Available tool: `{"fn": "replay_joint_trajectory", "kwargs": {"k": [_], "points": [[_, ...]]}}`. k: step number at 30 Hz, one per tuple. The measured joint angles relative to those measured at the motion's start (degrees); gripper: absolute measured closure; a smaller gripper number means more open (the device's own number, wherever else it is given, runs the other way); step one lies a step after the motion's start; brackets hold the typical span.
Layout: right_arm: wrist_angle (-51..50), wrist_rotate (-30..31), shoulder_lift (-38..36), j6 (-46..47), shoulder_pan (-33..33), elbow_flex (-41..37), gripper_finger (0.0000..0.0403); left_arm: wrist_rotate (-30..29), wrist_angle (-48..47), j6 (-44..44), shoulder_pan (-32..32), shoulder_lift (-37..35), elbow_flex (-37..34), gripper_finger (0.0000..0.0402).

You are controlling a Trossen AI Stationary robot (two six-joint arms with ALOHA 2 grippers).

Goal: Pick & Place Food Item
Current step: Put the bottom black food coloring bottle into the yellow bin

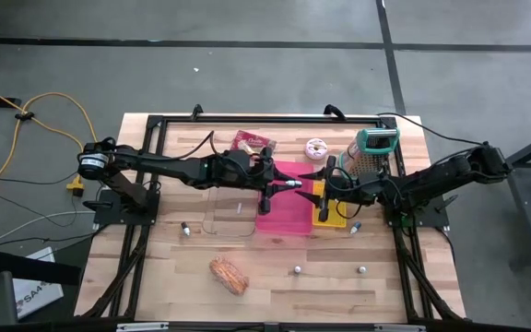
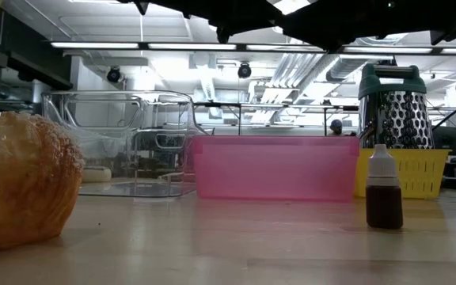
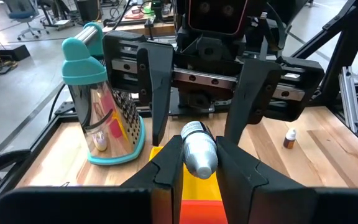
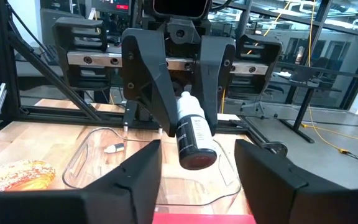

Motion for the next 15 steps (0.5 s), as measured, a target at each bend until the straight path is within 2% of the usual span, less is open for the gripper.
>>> {"fn": "replay_joint_trajectory", "kwargs": {"k": [7,15], "points": [[0.0,0.0,0.0,0.0,0.0,0.0,0.0274,0.0,-0.2,0.0,0.0,0.0,0.0,0.0334],[0.6,-1.9,0.0,-0.2,0.0,0.0,0.0302,0.0,-0.2,0.0,0.0,0.0,0.0,0.0334]]}}
